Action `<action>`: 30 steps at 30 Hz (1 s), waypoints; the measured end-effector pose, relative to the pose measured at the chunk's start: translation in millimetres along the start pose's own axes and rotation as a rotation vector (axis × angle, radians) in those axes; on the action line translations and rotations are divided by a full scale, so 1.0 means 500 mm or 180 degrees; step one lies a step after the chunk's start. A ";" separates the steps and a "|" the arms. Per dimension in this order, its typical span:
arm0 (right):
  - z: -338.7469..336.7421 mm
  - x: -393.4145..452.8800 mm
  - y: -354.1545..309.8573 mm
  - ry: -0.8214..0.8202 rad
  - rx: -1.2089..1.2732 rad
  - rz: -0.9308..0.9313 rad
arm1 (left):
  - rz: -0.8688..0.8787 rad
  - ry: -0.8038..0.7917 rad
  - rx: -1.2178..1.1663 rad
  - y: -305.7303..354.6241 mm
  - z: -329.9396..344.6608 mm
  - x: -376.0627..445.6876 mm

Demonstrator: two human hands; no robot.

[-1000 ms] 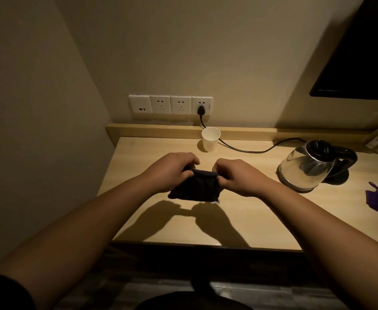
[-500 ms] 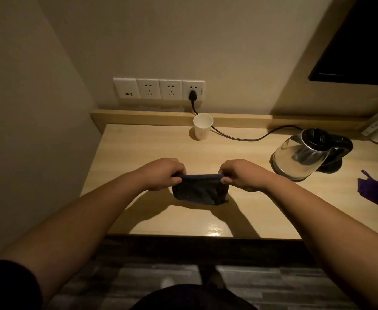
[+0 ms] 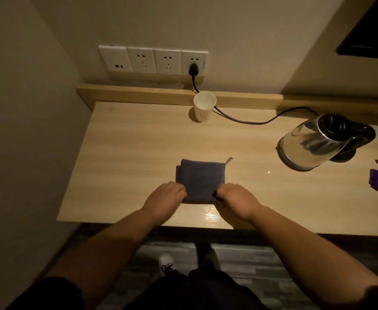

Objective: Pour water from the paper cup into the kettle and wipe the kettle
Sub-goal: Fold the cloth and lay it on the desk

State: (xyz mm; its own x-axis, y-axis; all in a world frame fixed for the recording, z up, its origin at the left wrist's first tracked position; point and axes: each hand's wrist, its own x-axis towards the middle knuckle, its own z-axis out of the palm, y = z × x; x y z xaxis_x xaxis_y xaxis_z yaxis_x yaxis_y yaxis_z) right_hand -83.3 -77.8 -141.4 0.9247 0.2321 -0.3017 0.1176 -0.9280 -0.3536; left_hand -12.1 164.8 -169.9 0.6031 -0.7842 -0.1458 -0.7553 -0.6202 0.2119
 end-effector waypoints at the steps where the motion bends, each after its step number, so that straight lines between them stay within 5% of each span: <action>1: 0.022 -0.008 -0.004 -0.0053 0.0046 -0.0009 | 0.0033 -0.0149 -0.0071 0.003 0.023 -0.011; 8: 0.022 -0.002 0.019 -0.0375 0.0628 0.0290 | -0.0593 -0.0359 -0.0946 0.004 0.014 -0.018; 15: -0.008 0.072 0.049 -0.0015 0.1392 0.0932 | -0.1725 0.0124 -0.2725 -0.033 -0.032 0.056; 30: 0.009 0.152 0.062 0.0345 0.0709 0.1555 | -0.1956 0.0159 -0.1386 -0.067 0.006 0.152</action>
State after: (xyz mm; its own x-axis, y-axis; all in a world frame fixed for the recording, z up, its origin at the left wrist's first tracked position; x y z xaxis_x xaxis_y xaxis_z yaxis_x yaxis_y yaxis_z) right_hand -11.0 -87.7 -179.2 0.8859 -0.2529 -0.3890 -0.4037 -0.8333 -0.3777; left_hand 58.2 125.7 -191.2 0.9018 -0.2913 -0.3193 -0.1158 -0.8746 0.4709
